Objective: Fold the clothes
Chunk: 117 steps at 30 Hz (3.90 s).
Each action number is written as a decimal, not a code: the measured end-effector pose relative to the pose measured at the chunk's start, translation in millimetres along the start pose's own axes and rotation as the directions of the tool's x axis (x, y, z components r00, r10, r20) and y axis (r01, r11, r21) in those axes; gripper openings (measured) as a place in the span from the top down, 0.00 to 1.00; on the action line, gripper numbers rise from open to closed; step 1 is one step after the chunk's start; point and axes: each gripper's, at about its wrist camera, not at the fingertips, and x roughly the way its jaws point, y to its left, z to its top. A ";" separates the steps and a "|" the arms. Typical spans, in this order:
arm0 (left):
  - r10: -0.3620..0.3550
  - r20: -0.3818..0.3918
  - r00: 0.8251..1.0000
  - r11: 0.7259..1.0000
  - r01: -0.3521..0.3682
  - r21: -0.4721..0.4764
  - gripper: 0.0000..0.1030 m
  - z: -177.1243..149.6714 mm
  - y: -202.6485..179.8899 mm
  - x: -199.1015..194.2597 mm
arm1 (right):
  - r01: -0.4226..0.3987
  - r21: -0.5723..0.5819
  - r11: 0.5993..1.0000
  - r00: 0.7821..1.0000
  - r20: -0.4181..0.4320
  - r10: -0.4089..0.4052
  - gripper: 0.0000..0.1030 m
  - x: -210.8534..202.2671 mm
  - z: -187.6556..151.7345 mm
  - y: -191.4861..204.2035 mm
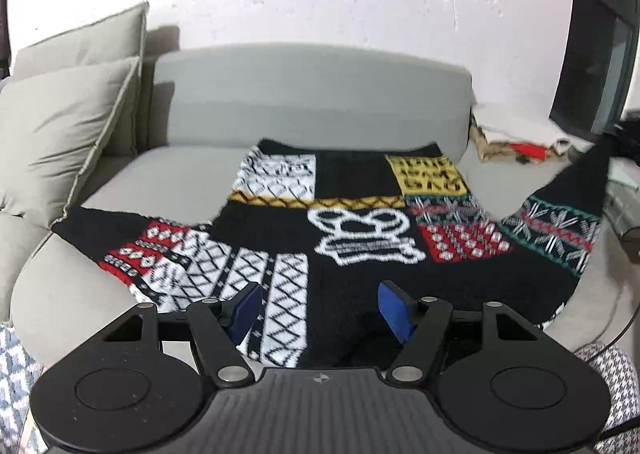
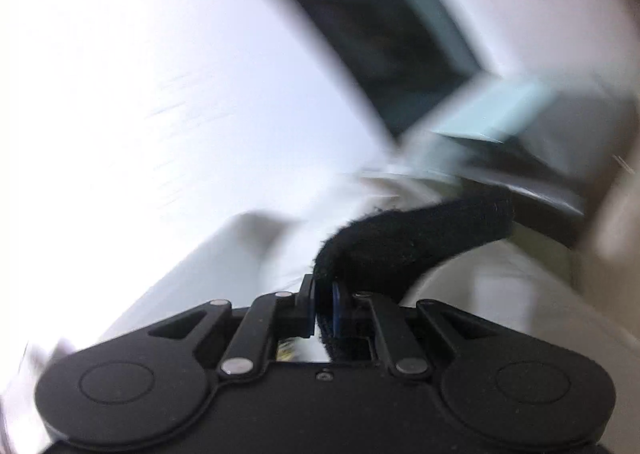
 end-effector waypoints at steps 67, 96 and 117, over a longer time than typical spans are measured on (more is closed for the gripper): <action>-0.069 -0.174 0.982 0.994 0.082 0.072 0.58 -27.1 -16.6 155.8 | -0.071 -0.114 0.991 0.847 -0.531 -0.001 0.92 20.8 -172.6 22.6; -0.004 0.076 0.997 0.424 0.070 -0.903 0.47 -64.6 301.4 155.3 | -0.030 0.067 0.997 0.864 -0.500 0.060 0.36 -49.1 -181.8 88.2; 0.266 0.090 0.960 0.869 -0.198 -0.454 0.93 53.9 226.0 149.9 | 0.003 0.111 0.994 0.875 -0.481 0.051 0.32 -68.9 -158.2 59.0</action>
